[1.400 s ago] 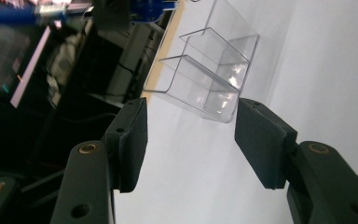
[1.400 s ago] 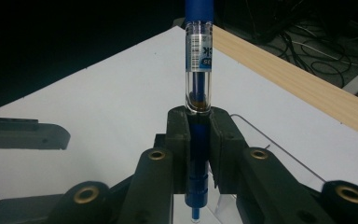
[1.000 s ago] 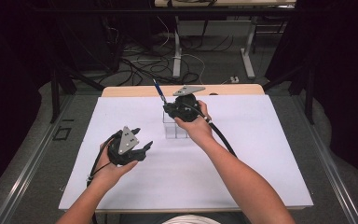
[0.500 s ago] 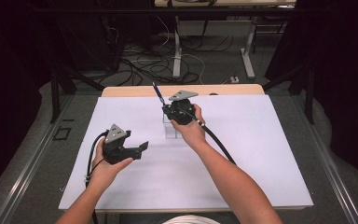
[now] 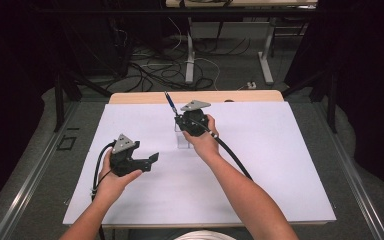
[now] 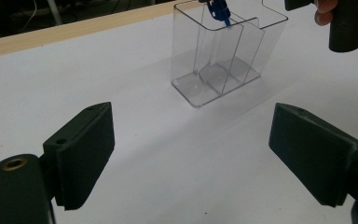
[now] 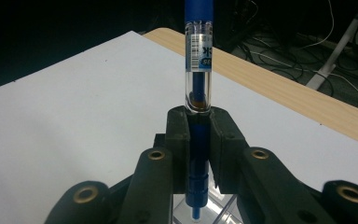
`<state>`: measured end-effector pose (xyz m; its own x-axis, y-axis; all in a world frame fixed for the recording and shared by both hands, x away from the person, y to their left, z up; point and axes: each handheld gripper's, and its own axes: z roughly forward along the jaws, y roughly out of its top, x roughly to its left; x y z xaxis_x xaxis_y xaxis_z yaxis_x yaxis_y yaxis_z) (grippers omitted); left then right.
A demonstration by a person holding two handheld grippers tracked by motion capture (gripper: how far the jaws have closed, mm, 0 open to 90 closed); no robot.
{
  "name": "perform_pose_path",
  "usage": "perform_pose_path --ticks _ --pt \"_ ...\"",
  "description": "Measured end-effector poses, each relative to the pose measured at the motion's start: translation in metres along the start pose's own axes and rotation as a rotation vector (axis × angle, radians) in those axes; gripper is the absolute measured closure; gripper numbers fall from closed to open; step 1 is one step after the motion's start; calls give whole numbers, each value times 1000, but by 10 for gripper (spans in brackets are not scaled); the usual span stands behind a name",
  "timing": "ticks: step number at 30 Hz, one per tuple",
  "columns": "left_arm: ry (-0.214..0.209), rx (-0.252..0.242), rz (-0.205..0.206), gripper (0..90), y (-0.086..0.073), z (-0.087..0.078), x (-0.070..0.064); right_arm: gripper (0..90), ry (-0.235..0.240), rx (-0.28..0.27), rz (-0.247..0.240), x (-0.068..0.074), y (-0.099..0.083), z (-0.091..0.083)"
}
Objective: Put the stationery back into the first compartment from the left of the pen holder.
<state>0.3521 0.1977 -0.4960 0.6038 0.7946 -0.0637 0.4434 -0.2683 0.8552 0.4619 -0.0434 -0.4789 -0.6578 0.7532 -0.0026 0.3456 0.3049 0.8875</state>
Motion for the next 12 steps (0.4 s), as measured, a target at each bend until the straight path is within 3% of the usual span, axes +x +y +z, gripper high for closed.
perform_pose_path --ticks 2,3,6,8,12 --pt "0 1 -2 142 0 0 0 790 1 5 5 0 -2 1" --pt "0 0 -6 142 0 0 1 771 2 34 3 0 -3 0" --pt "1 -9 -15 142 0 -2 3 589 2 7 27 -1 -5 -3" --pt "3 -17 -27 139 0 -4 4 467 -16 -11 17 -3 -6 -11" --pt "11 -34 -52 113 0 -6 9 381 -44 -37 0 -10 -9 -36"
